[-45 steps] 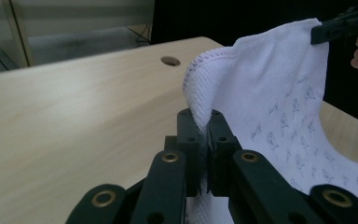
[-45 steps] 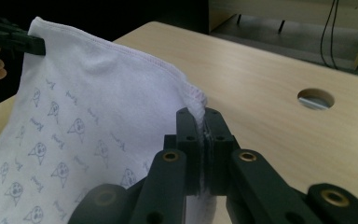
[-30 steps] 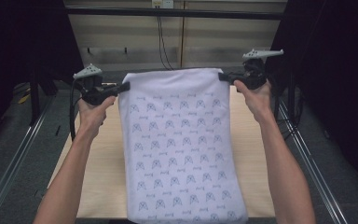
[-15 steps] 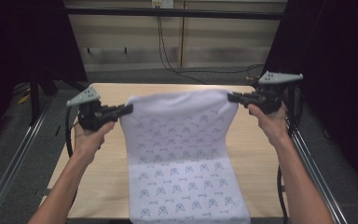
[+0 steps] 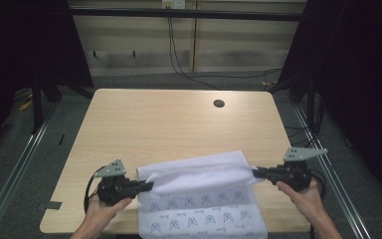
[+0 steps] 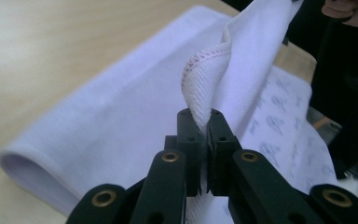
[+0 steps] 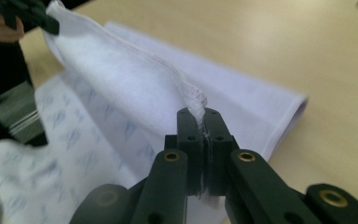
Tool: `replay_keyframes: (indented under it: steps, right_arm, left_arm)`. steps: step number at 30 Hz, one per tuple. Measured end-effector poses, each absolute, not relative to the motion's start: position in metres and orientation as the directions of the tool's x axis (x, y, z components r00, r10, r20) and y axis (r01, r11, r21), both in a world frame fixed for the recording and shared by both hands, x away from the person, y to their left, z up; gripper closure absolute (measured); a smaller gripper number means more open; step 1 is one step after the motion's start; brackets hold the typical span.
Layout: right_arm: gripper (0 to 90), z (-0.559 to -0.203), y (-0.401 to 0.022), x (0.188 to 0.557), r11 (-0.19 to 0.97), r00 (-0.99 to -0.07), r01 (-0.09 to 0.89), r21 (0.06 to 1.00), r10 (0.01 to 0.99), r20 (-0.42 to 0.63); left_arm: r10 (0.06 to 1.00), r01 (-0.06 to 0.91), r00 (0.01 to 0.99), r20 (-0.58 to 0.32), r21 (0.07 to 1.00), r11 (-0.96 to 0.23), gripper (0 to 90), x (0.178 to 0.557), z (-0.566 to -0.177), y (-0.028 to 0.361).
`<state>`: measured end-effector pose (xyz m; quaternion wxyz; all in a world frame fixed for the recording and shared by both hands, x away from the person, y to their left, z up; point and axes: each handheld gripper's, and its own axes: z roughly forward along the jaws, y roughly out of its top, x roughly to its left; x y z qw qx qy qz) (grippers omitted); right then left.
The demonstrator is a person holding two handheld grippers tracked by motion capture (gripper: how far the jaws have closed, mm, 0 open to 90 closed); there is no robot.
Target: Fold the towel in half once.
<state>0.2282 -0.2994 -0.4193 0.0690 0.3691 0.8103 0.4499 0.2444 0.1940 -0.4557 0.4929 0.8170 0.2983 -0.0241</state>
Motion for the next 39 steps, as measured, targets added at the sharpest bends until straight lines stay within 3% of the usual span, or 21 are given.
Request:
replay_keyframes:
  steps: [9,15,18,26,35,39]
  right_arm:
    - [87.9,-0.474,-0.283,0.208,0.413,-0.704,0.634,0.654,0.658,0.267]
    - [87.9,-0.489,-0.272,0.212,0.456,-0.709,0.649,0.609,0.653,0.266]
    - [88.1,-0.491,-0.27,0.216,0.451,-0.705,0.653,0.608,0.656,0.27]
    - [88.2,-0.49,-0.249,0.241,0.461,-0.691,0.654,0.6,0.686,0.226]
    - [88.2,-0.495,-0.242,0.281,0.402,-0.657,0.655,0.64,0.721,0.219]
    - [88.3,-0.496,-0.24,0.307,0.397,-0.639,0.657,0.642,0.745,0.194]
  left_arm:
    - [0.481,0.574,0.804,-0.35,0.672,-0.469,86.6,0.232,-0.494,0.181]
    - [0.49,0.59,0.793,-0.361,0.654,-0.473,86.7,0.238,-0.5,0.181]
    - [0.511,0.575,0.796,-0.323,0.667,-0.474,86.9,0.244,-0.5,0.18]
    - [0.607,0.589,0.748,-0.268,0.69,-0.421,87.2,0.292,-0.501,0.189]
    - [0.628,0.583,0.735,-0.255,0.711,-0.393,87.3,0.343,-0.506,0.194]
    - [0.658,0.565,0.725,-0.203,0.722,-0.4,87.3,0.363,-0.505,0.19]
